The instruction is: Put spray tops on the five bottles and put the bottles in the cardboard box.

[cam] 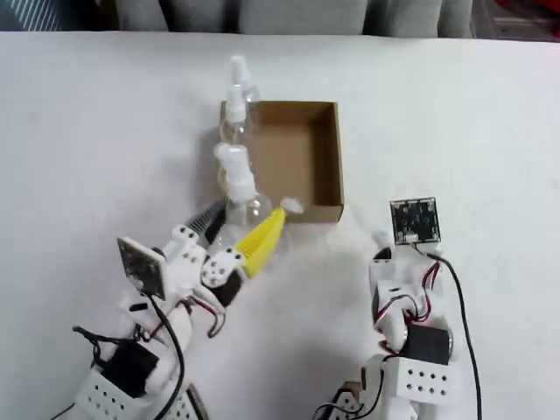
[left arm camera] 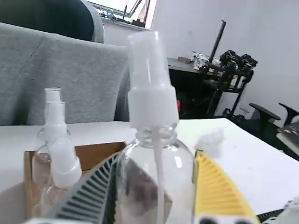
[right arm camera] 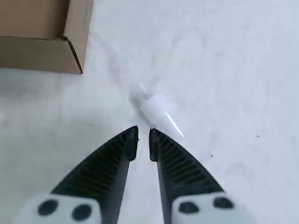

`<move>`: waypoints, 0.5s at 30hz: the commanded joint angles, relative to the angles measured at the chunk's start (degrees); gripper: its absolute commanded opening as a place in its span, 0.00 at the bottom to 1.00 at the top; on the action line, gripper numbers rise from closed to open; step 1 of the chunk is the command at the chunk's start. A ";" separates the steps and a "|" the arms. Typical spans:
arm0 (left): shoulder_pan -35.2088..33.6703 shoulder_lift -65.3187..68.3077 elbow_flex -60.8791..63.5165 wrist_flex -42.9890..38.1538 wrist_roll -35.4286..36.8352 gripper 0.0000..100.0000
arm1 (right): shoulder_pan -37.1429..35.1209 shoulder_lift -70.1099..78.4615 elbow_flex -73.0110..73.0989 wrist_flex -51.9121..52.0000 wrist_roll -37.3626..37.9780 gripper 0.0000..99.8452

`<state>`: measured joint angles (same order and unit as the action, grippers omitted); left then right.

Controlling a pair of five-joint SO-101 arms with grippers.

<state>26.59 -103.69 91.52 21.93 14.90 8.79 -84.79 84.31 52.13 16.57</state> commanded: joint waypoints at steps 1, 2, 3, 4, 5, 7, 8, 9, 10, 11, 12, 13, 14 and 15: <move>5.58 2.95 -2.73 -0.44 0.97 0.02 | 5.49 -0.48 -0.62 -0.84 1.41 0.02; 6.29 5.14 -3.60 -0.53 1.05 0.02 | 7.52 -0.48 -0.62 -0.84 1.58 0.02; 6.90 7.96 -4.57 -0.70 1.05 0.02 | 9.45 -0.48 -0.53 -0.84 1.67 0.02; 7.60 11.12 -5.54 -1.05 1.23 0.02 | 11.65 -0.48 -0.44 -0.92 1.85 0.02; 8.22 14.46 -6.86 -1.05 2.20 0.02 | 14.02 -0.48 -0.35 -1.01 2.99 0.02; 9.89 21.14 -9.58 -1.23 4.66 0.02 | 19.03 -0.48 -0.35 -1.19 5.19 0.02; 10.86 24.40 -10.64 -2.02 5.98 0.02 | 21.49 -0.48 -0.35 -1.19 5.63 0.02; 11.91 27.65 -11.52 -3.16 7.03 0.02 | 23.78 -0.48 -0.26 -1.19 5.63 0.02; 12.97 30.73 -12.31 -4.40 8.00 0.02 | 25.71 -0.48 -0.09 -1.19 5.63 0.02; 14.02 33.80 -12.75 -6.07 8.62 0.02 | 27.38 -0.48 0.44 -1.36 5.63 0.02; 15.08 36.97 -13.27 -7.82 9.23 0.02 | 28.62 -0.48 1.05 -1.63 5.89 0.02; 16.13 40.22 -13.63 -9.67 9.58 0.02 | 29.76 -0.48 1.76 -2.33 5.89 0.02; 17.01 43.56 -14.24 -11.43 9.58 0.02 | 30.81 -0.48 2.55 -3.12 6.07 0.02; 17.80 47.08 -14.95 -13.10 9.58 0.02 | 31.69 -0.48 3.43 -3.82 6.15 0.02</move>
<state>40.40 -68.97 82.11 16.13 23.08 37.19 -84.79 87.30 50.55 21.93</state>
